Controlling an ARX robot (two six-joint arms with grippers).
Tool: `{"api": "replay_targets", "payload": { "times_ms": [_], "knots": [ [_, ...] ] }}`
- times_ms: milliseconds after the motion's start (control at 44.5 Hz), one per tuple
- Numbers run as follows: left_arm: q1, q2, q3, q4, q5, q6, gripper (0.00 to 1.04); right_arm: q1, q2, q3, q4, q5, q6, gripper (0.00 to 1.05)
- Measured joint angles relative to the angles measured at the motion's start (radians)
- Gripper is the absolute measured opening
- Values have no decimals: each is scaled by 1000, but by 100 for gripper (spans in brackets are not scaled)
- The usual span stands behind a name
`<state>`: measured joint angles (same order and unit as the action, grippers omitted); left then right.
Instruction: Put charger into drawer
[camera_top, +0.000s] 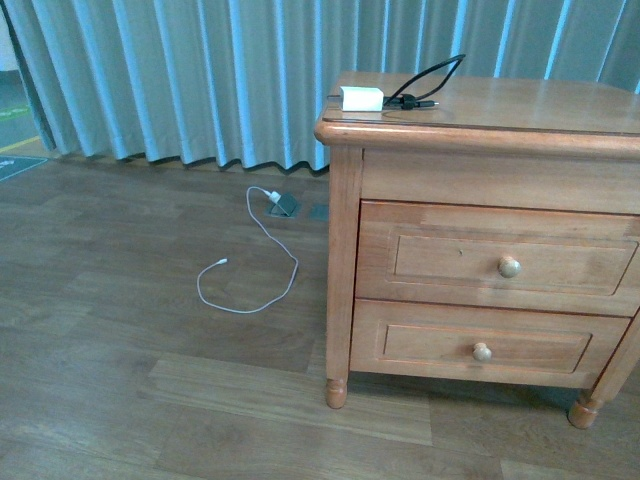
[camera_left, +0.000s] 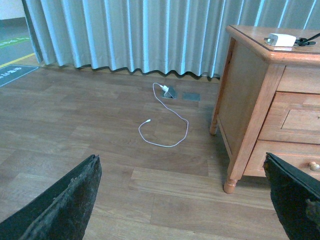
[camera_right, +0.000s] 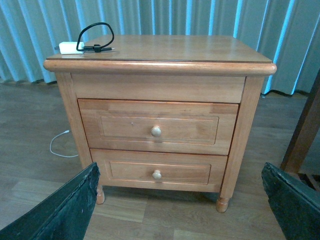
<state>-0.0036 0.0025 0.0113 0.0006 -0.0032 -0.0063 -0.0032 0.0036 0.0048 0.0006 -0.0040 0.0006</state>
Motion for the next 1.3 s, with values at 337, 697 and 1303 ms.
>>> {"api": "replay_targets", "payload": {
  "times_ms": [337, 697, 1303],
  "knots": [
    [0, 0, 0, 0, 0, 0, 99, 0, 0, 0, 0, 0, 0, 96],
    [0, 0, 0, 0, 0, 0, 99, -33, 31, 11, -38, -130, 11, 96],
    [0, 0, 0, 0, 0, 0, 99, 300, 1437, 430, 780, 42, -108, 96]
  ]
}}
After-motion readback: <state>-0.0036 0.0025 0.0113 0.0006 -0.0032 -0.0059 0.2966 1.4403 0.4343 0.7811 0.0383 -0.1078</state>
